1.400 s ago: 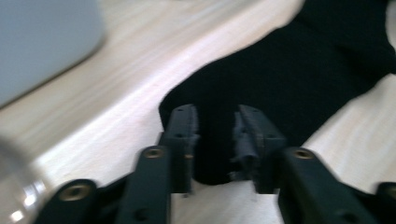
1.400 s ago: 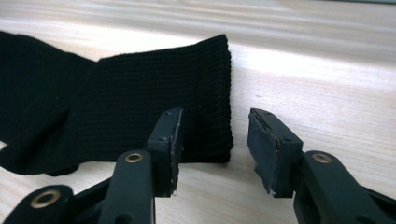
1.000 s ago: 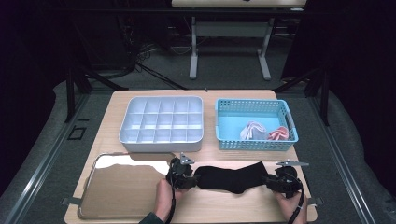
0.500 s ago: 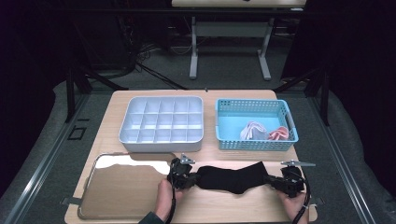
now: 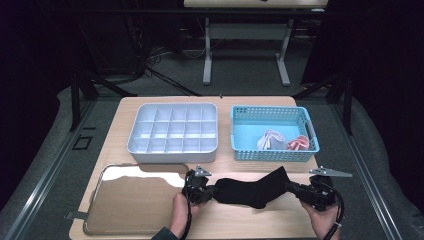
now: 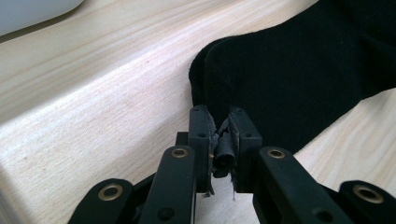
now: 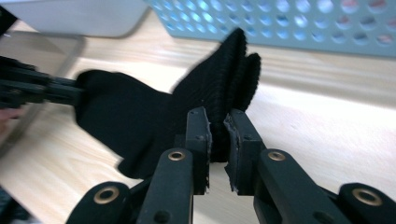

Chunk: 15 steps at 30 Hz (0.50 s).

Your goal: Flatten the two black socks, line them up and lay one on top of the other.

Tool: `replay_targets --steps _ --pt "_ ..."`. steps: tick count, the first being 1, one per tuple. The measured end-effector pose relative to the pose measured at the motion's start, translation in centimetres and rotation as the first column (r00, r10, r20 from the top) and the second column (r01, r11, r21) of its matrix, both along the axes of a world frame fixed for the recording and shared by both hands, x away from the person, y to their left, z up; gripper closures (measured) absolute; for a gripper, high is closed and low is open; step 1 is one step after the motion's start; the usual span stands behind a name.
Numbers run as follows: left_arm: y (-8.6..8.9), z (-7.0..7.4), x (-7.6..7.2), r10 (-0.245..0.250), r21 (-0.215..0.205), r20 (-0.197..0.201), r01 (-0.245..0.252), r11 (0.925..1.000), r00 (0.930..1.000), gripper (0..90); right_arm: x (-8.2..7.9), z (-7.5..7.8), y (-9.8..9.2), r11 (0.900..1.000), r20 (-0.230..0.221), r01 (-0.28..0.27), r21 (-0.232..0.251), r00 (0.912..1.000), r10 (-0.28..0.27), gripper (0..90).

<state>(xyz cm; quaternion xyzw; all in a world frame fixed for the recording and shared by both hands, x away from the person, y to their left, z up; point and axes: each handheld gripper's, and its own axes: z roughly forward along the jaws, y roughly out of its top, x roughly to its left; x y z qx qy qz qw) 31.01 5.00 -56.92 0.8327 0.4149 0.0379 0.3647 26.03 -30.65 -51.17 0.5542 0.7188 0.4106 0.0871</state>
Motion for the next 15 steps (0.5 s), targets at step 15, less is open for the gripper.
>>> replay_targets --steps 15 --pt "-0.3 0.0 0.1 0.004 -0.018 -0.005 -0.004 0.9998 1.0000 81.8 1.2 2.3 5.9 0.985 0.049 -0.162 -0.050 0.9851 0.165 80.1"
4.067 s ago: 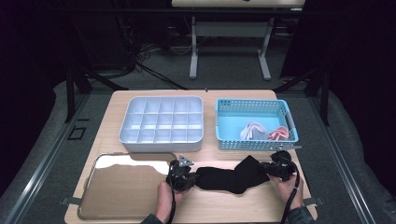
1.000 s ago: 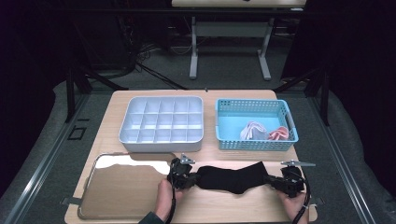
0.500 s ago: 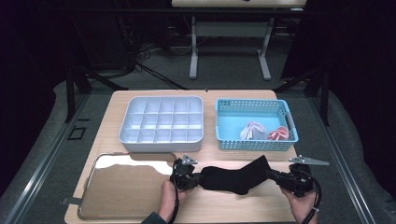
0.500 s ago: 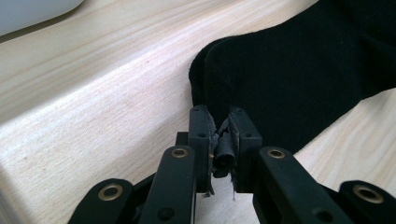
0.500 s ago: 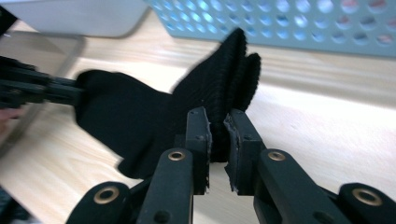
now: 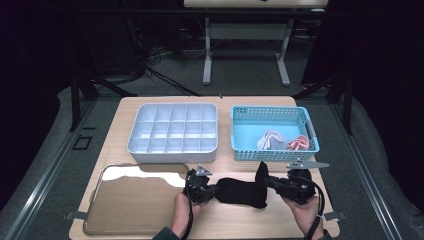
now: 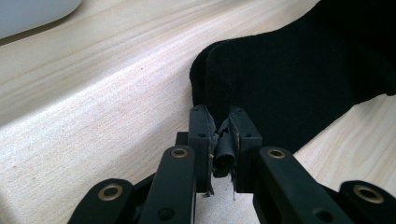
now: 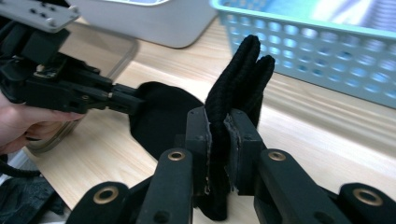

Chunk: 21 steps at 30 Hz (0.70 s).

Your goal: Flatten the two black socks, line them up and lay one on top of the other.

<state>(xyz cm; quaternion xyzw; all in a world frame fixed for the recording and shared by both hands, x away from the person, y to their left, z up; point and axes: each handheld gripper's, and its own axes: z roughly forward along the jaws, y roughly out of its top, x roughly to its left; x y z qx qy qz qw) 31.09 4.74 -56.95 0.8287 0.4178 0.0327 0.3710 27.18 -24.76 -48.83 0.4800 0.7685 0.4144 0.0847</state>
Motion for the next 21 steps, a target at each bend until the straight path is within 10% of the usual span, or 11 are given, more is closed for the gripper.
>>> replay_targets --steps 21 --pt "-0.2 -0.2 0.1 -0.005 -0.004 -0.020 0.005 1.0000 0.9998 81.5 1.8 -3.1 8.1 0.971 -0.038 -0.206 -0.119 0.9786 0.202 79.8"
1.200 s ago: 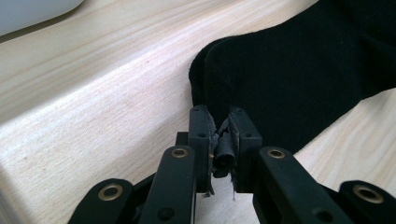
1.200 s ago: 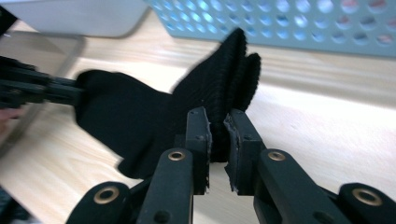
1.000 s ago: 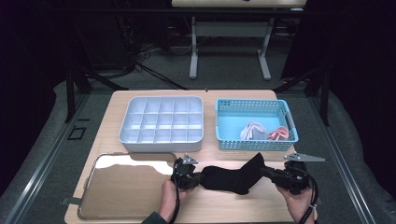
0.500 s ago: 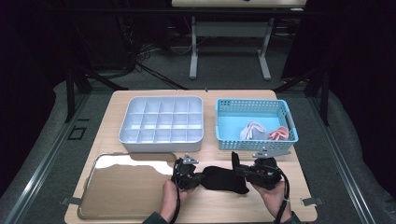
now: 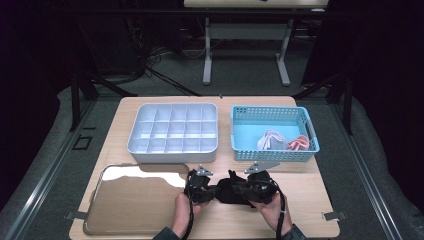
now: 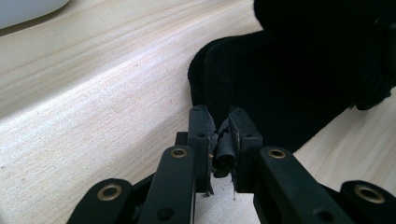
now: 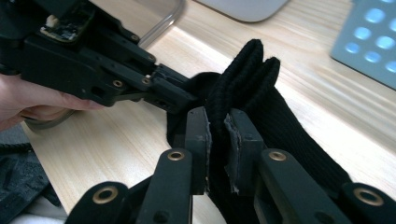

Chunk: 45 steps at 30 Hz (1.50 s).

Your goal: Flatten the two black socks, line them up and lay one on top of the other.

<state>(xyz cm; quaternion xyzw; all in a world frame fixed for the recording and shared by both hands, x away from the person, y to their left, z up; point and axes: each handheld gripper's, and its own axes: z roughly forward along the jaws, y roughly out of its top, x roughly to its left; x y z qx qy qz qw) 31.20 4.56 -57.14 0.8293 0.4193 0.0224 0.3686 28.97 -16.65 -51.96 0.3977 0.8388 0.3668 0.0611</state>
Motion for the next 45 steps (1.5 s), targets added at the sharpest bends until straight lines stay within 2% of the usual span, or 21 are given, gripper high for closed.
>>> replay_targets --steps 3,7,11,12,14,18,21,24,27,29,31,32,33,37,38,40,42,43,44,45 --pt "-0.1 0.0 0.0 -0.001 0.002 0.001 0.001 1.0000 1.0000 81.5 0.1 -0.2 0.7 1.000 -0.004 -0.019 -0.001 0.9998 0.019 79.7" --pt "-0.2 0.0 0.0 -0.006 0.006 0.000 0.006 1.0000 1.0000 81.2 0.5 -1.2 1.7 0.998 -0.027 -0.050 -0.042 0.9984 0.049 79.4" --pt "-0.2 -0.1 0.0 -0.002 0.005 -0.003 0.002 1.0000 1.0000 81.0 0.6 -2.2 2.3 0.996 -0.046 -0.071 -0.054 0.9966 0.068 76.7" --pt "-0.2 -0.1 0.1 -0.002 0.006 -0.004 0.002 1.0000 1.0000 81.0 0.7 -2.4 2.2 0.996 -0.064 -0.084 -0.023 0.9946 0.082 71.8" --pt "-0.1 -0.1 0.1 -0.003 0.007 -0.006 0.003 1.0000 1.0000 80.6 0.8 -2.5 1.8 0.996 -0.071 -0.081 0.021 0.9941 0.082 63.5" --pt "0.0 0.0 0.0 0.002 -0.005 -0.006 -0.002 1.0000 1.0000 77.5 0.7 -2.1 0.7 0.996 -0.065 -0.068 0.063 0.9953 0.072 46.1" --pt "0.5 0.4 -0.2 0.005 0.001 0.004 -0.005 1.0000 1.0000 72.4 0.3 -1.4 -0.7 0.995 -0.044 -0.036 0.088 0.9983 0.040 37.1" --pt "1.1 1.1 -0.4 0.026 0.001 0.024 -0.027 0.9996 0.9994 66.8 0.1 -0.7 -2.5 0.992 -0.022 0.013 0.124 0.9997 -0.010 32.6" --pt "1.8 2.1 -0.6 0.047 0.008 0.064 -0.047 0.9988 0.9969 63.8 0.0 -0.3 -4.3 0.990 -0.024 0.076 0.120 0.9970 -0.073 31.9" --pt "2.0 2.7 -0.6 0.051 -0.003 0.081 -0.051 0.9987 0.9954 63.0 0.0 -0.5 -5.4 0.984 -0.031 0.121 0.129 0.9925 -0.118 32.1" --pt "1.7 3.5 -0.6 0.032 0.004 0.117 -0.032 0.9995 0.9927 62.7 0.0 -0.8 -6.5 0.977 -0.040 0.178 0.118 0.9839 -0.174 32.4" --pt "1.7 3.5 -0.6 0.032 0.004 0.117 -0.032 0.9995 0.9927 63.0 0.0 -1.2 -7.2 0.970 -0.051 0.212 0.118 0.9769 -0.207 34.0" --pt "1.4 3.6 -0.6 0.027 0.002 0.124 -0.028 0.9996 0.9919 63.0 0.0 -1.2 -7.2 0.970 -0.051 0.212 0.118 0.9769 -0.207 34.0" --pt "-0.1 4.1 -0.4 -0.014 0.003 0.140 0.014 0.9999 0.9901 66.1 0.0 -2.5 -7.6 0.958 -0.108 0.274 0.090 0.9586 -0.264 37.2" --pt "-0.5 4.2 -0.3 -0.033 0.010 0.145 0.032 0.9994 0.9889 66.1 0.0 -2.5 -7.6 0.958 -0.108 0.274 0.090 0.9586 -0.264 37.2" --pt "-1.3 4.3 -0.4 -0.068 -0.003 0.156 0.069 0.9976 0.9854 67.9 0.0 -2.9 -7.5 0.954 -0.122 0.287 0.081 0.9533 -0.277 38.3" --pt "-2.0 4.3 -0.5 -0.109 0.012 0.166 0.109 0.9940 0.9800 70.3 0.0 -3.3 -7.4 0.953 -0.126 0.295 0.071 0.9503 -0.285 39.1" --pt "-2.4 4.3 -0.5 -0.121 0.016 0.165 0.120 0.9926 0.9789 71.6 0.0 -3.5 -7.4 0.953 -0.126 0.293 0.071 0.9509 -0.283 39.2" --pt "-2.7 4.2 -0.5 -0.125 0.039 0.162 0.120 0.9919 0.9788 73.2 0.0 -3.7 -7.3 0.953 -0.130 0.294 0.068 0.9501 -0.284 38.9" --pt "-2.9 4.0 -0.4 -0.132 0.050 0.159 0.125 0.9909 0.9785 77.7 -0.1 -3.9 -7.2 0.953 -0.140 0.297 0.064 0.9479 -0.286 39.7"
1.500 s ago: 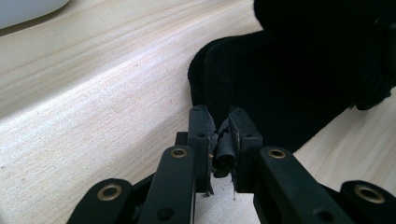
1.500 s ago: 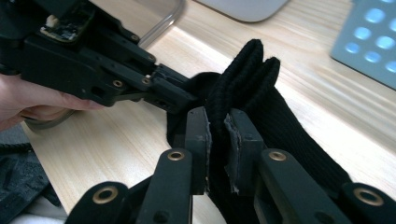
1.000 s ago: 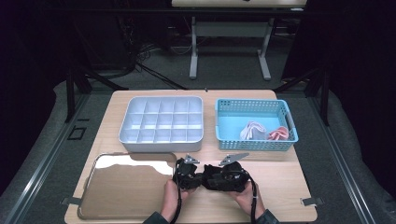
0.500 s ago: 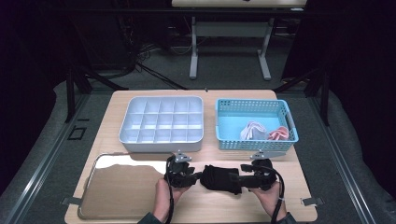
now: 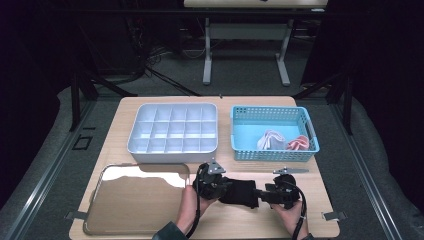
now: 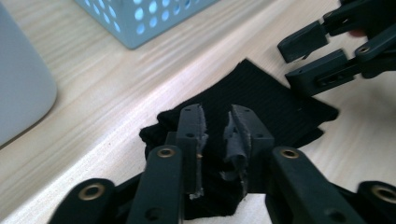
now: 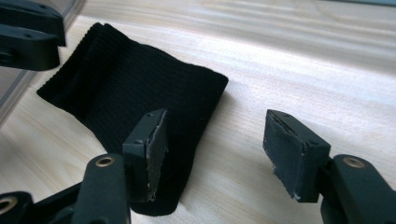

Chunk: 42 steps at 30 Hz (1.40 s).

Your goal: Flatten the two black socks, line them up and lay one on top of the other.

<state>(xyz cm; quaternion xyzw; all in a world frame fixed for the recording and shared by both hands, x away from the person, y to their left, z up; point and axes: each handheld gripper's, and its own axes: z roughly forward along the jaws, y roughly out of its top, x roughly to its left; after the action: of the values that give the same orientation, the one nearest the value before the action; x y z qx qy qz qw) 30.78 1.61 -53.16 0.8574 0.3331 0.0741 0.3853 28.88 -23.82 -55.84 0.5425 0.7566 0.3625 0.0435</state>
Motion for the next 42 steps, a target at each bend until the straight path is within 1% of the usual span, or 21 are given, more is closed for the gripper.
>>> replay_targets --steps 1,2,4,5,6,9,10,12,14,17,18,20,22,25,27,28,29,32,37,42 --pt "-0.2 -0.2 0.1 -0.006 0.010 -0.012 0.006 0.9999 0.9999 77.7 0.0 0.0 0.0 1.000 0.000 0.000 0.000 1.0000 0.000 39.7" --pt "-0.3 -0.5 0.2 -0.005 0.029 -0.022 0.005 0.9996 0.9998 79.1 0.0 -0.1 0.0 1.000 -0.002 0.001 -0.002 1.0000 -0.001 40.4" --pt "-0.3 -1.0 0.3 -0.008 0.067 -0.026 0.010 0.9977 0.9996 82.3 0.0 -0.3 0.1 1.000 -0.009 0.005 0.005 0.9999 -0.005 41.8" --pt "-0.3 -1.3 0.3 -0.005 0.081 -0.028 0.007 0.9967 0.9996 82.9 0.0 -0.4 0.1 1.000 -0.014 0.001 0.003 0.9999 -0.001 42.5" --pt "-0.3 -1.5 0.2 -0.002 0.104 -0.024 0.005 0.9945 0.9997 83.2 0.0 -0.6 0.2 1.000 -0.013 0.001 0.005 0.9999 -0.001 44.0" --pt "-0.2 -2.1 0.1 -0.005 0.122 -0.027 0.009 0.9925 0.9996 85.0 0.1 -0.8 0.3 1.000 -0.025 -0.005 0.011 0.9997 0.006 46.8" --pt "-0.2 -2.2 0.0 -0.003 0.126 -0.025 0.006 0.9920 0.9997 85.8 0.2 -0.8 0.3 1.000 -0.029 -0.017 0.014 0.9994 0.017 47.8" --pt "-0.2 -2.4 0.0 -0.007 0.130 -0.029 0.011 0.9914 0.9996 86.3 0.2 -0.8 0.4 1.000 -0.034 -0.018 0.009 0.9993 0.018 48.4" --pt "-0.2 -2.5 0.1 -0.006 0.132 -0.031 0.010 0.9911 0.9995 86.7 0.3 -0.9 0.4 1.000 -0.040 -0.020 0.015 0.9990 0.021 49.2" --pt "-0.2 -2.6 0.0 -0.003 0.141 -0.023 0.006 0.9901 0.9997 87.4 0.3 -1.0 0.4 0.999 -0.050 -0.021 0.025 0.9985 0.022 51.3" --pt "-0.1 -2.6 -0.1 -0.003 0.149 -0.015 0.005 0.9888 0.9999 87.6 0.3 -1.0 0.4 0.999 -0.052 -0.024 0.028 0.9983 0.025 52.3" --pt "0.0 -2.7 -0.1 0.001 0.144 -0.010 0.001 0.9896 0.9999 87.7 0.3 -1.1 0.5 0.999 -0.054 -0.021 0.032 0.9983 0.023 55.4" --pt "0.3 -2.9 0.0 0.003 0.124 -0.022 0.000 0.9923 0.9998 87.8 0.3 -1.1 0.7 0.999 -0.055 -0.033 0.031 0.9979 0.035 58.7" --pt "0.4 -2.9 0.0 0.007 0.116 -0.021 -0.004 0.9933 0.9997 88.0 0.3 -1.1 1.0 0.998 -0.058 -0.050 0.026 0.9970 0.051 64.6" --pt "0.4 -3.0 0.0 0.008 0.114 -0.021 -0.005 0.9935 0.9997 88.0 0.3 -1.2 1.2 0.998 -0.059 -0.052 0.034 0.9968 0.053 69.1" --pt "0.4 -3.0 0.0 0.009 0.110 -0.023 -0.006 0.9939 0.9997 88.1 0.4 -1.3 1.1 0.998 -0.066 -0.046 0.044 0.9966 0.049 73.1" --pt "0.4 -3.0 0.0 0.009 0.107 -0.025 -0.006 0.9942 0.9997 88.1 0.4 -1.3 1.1 0.998 -0.066 -0.046 0.044 0.9966 0.049 73.1" --pt "0.5 -3.1 0.0 0.010 0.104 -0.023 -0.007 0.9946 0.9997 88.1 0.5 -1.5 1.0 0.998 -0.070 -0.042 0.053 0.9965 0.045 79.9" --pt "0.5 -3.2 0.0 0.018 0.091 -0.026 -0.015 0.9957 0.9995 88.1 0.3 -1.7 0.9 0.997 -0.058 -0.036 0.072 0.9975 0.040 84.6" --pt "0.7 -3.2 0.0 0.028 0.071 -0.038 -0.025 0.9971 0.9989 88.1 0.1 -1.7 0.5 0.992 -0.053 -0.027 0.121 0.9980 0.033 85.5"
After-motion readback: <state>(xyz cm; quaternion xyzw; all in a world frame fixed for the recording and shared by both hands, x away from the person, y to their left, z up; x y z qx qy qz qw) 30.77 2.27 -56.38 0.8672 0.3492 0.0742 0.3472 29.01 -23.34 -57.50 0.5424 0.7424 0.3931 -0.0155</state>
